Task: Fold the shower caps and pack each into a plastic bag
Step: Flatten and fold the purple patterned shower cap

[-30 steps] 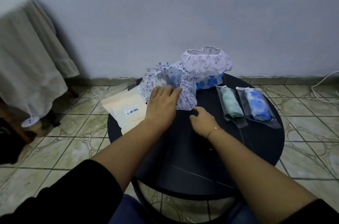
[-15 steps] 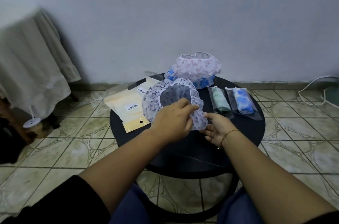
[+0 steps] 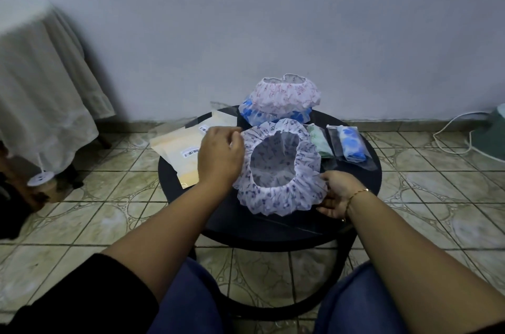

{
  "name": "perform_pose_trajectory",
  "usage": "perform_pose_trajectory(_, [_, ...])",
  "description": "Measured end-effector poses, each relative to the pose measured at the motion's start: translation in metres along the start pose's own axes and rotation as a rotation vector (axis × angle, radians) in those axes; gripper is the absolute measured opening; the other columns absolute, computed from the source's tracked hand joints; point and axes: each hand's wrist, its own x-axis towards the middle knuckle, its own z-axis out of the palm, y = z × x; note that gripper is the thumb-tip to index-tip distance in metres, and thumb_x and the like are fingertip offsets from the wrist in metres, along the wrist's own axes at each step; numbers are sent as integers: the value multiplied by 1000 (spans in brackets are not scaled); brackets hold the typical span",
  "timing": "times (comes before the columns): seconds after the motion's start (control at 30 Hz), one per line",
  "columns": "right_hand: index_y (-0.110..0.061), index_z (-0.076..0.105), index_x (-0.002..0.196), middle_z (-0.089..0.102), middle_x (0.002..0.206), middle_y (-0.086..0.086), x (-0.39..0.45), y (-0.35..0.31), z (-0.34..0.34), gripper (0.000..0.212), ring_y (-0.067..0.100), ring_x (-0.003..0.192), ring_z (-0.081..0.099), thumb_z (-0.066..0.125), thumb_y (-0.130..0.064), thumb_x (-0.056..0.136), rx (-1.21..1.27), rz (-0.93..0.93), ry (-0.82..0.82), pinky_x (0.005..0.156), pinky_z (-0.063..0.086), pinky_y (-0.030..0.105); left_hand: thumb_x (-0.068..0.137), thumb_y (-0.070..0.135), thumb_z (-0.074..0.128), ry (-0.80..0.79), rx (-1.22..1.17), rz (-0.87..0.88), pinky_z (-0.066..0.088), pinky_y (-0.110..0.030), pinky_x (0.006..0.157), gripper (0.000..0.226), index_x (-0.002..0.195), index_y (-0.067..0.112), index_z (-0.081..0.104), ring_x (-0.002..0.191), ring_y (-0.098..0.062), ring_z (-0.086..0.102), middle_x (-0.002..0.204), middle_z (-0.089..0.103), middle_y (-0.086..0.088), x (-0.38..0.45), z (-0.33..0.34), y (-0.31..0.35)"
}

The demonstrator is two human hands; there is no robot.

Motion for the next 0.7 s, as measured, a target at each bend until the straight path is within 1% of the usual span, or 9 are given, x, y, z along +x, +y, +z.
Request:
perform_pose_trajectory(0.07, [-16,62,90,65,84,5,1,0,-1,25,20,72,61,51,-39,91,53,-11,-20,57,47,29,95,21,40,-48,-55,-281,43,-34,91,32,108,9,66,108,-27,54,116,58,-14,2,2,-14])
perform_pose_trajectory(0.13, [-17,62,103,66,99,8,4,1,0,33,23,78,63,57,-45,88,97,-41,-32,55,51,30,94,18,37,-153,-103,-480,46,-34,72,29,89,4,62,86,-34,56,96,56,-25,2,5,-24])
perform_pose_trajectory(0.2, [-14,63,109,66,105,11,8,3,2,33,25,76,66,63,-39,87,141,-73,-37,51,53,32,95,19,39,-251,-226,-608,40,-30,61,24,77,12,53,68,-26,48,88,51,-15,1,9,-28])
perform_pose_trajectory(0.3, [-5,65,112,68,104,18,12,4,5,31,33,79,68,66,-24,87,206,-86,-67,57,55,39,92,38,48,-293,-500,-802,36,-29,60,26,86,16,61,63,-20,46,82,58,-5,-1,11,-28])
perform_pose_trajectory(0.37, [-1,65,111,68,103,21,14,5,4,30,34,80,67,64,-19,88,225,-93,-71,59,55,41,91,53,50,-340,-542,-815,41,-31,66,37,90,19,66,61,-18,45,76,58,-2,-4,12,-33])
perform_pose_trajectory(0.43, [0,65,107,68,97,21,14,6,2,25,33,75,67,62,-17,89,247,-105,-73,56,54,38,87,65,47,-410,-548,-771,46,-36,83,50,96,21,69,64,-17,50,78,61,-2,-6,11,-38])
perform_pose_trajectory(0.5, [-1,66,100,68,90,19,14,6,1,19,30,70,66,63,-16,89,273,-109,-58,54,54,37,80,75,45,-430,-551,-725,46,-35,86,60,96,23,70,81,-19,59,93,68,-2,-8,13,-43])
perform_pose_trajectory(0.57, [0,67,96,68,89,18,13,8,2,20,31,72,66,67,-17,86,256,-132,-24,62,57,41,79,73,50,-397,-600,-691,48,-40,93,60,94,19,70,96,-23,64,101,71,-4,-10,16,-44])
perform_pose_trajectory(0.7, [0,70,93,70,97,17,21,13,4,37,33,86,68,78,-30,74,148,-217,109,85,53,51,86,62,52,-227,-495,-602,52,-45,87,52,87,12,62,89,-26,66,92,69,-8,-10,17,-47])
